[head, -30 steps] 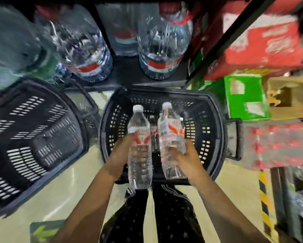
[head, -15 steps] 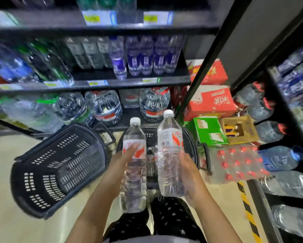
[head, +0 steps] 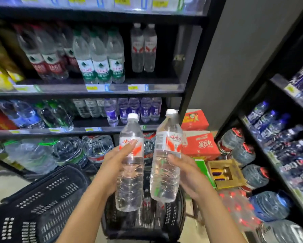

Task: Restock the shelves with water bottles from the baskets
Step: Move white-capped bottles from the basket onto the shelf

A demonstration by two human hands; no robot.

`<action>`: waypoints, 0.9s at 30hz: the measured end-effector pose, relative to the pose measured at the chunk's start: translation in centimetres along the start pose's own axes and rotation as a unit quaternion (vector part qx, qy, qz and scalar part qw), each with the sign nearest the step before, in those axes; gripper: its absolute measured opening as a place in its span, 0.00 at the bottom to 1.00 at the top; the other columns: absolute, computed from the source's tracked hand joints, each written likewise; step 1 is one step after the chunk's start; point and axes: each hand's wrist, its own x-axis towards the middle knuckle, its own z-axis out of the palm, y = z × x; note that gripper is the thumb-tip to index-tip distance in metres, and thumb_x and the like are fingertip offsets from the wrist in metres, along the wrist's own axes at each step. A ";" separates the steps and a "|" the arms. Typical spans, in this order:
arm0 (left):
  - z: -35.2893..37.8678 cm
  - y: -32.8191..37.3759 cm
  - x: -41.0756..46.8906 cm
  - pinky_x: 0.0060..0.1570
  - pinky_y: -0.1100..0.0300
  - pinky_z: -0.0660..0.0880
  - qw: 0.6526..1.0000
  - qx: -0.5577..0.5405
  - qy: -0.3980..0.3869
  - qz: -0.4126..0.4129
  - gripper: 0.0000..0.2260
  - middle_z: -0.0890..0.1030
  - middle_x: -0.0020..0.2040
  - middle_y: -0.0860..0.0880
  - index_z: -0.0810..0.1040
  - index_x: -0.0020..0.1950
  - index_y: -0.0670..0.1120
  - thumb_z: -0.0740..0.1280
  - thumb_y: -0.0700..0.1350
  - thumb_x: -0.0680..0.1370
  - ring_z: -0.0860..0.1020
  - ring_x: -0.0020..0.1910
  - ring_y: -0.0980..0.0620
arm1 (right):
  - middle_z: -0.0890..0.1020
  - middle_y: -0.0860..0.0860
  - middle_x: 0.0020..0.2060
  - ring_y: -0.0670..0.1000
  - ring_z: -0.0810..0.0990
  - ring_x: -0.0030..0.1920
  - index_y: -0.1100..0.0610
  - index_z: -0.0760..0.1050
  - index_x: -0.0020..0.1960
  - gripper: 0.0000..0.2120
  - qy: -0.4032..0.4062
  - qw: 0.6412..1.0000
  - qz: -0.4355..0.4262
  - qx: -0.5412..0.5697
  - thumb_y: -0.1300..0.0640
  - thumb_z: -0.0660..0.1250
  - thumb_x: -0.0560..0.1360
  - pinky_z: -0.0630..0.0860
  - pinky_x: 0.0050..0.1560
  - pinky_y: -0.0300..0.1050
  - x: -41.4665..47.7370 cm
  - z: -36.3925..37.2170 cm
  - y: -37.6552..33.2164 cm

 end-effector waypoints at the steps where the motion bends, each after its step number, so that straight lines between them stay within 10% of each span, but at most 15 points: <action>1: 0.6 0.6 0.2 0.64 0.41 0.69 1.000 -0.007 -0.001 0.017 0.29 0.83 0.58 0.49 0.82 0.57 0.54 0.74 0.69 0.62 0.78 0.60 0.44 | 0.81 0.61 0.57 0.62 0.79 0.56 0.58 0.82 0.56 0.27 -0.006 1.000 -0.005 -0.012 0.46 0.79 0.61 0.72 0.63 0.61 0.4 -0.4 -0.9; 6: 2.0 3.6 0.9 0.63 0.45 0.72 0.997 -0.036 -0.002 0.065 0.21 0.84 0.55 0.50 0.84 0.54 0.50 0.74 0.61 0.68 0.80 0.58 0.47 | 0.84 0.58 0.52 0.59 0.81 0.54 0.57 0.82 0.53 0.21 -0.028 0.997 -0.023 -0.062 0.48 0.76 0.64 0.74 0.62 0.57 2.6 -1.4 -4.5; 11: 2.4 7.8 3.6 0.31 0.69 0.76 0.993 -0.015 0.016 0.119 0.13 0.86 0.44 0.44 0.83 0.50 0.39 0.70 0.47 0.73 0.84 0.37 0.55 | 0.86 0.54 0.47 0.55 0.84 0.48 0.51 0.84 0.47 0.15 -0.029 0.995 -0.054 -0.076 0.48 0.75 0.62 0.77 0.55 0.53 6.0 -1.5 -8.0; 15: 1.8 11.9 7.9 0.31 0.65 0.76 0.992 0.017 0.014 0.126 0.12 0.86 0.43 0.50 0.85 0.47 0.45 0.71 0.52 0.72 0.83 0.36 0.55 | 0.85 0.53 0.51 0.54 0.82 0.56 0.53 0.84 0.51 0.16 -0.012 0.995 -0.061 -0.083 0.45 0.72 0.68 0.71 0.66 0.55 10.3 -1.1 -10.6; 22: 0.5 17.9 18.5 0.59 0.52 0.74 0.988 0.115 -0.011 0.106 0.18 0.86 0.42 0.55 0.84 0.48 0.49 0.74 0.61 0.67 0.83 0.48 0.53 | 0.85 0.52 0.52 0.55 0.81 0.57 0.53 0.84 0.52 0.25 0.010 0.985 -0.067 -0.159 0.37 0.75 0.62 0.69 0.68 0.59 20.1 -0.2 -14.8; 27: 0.5 20.9 24.8 0.43 0.65 0.70 0.982 0.132 -0.011 0.133 0.15 0.83 0.45 0.57 0.83 0.49 0.48 0.72 0.58 0.72 0.81 0.46 0.56 | 0.84 0.55 0.53 0.58 0.81 0.58 0.57 0.82 0.55 0.21 0.042 0.981 -0.081 -0.173 0.45 0.74 0.67 0.74 0.64 0.54 26.8 0.6 -17.7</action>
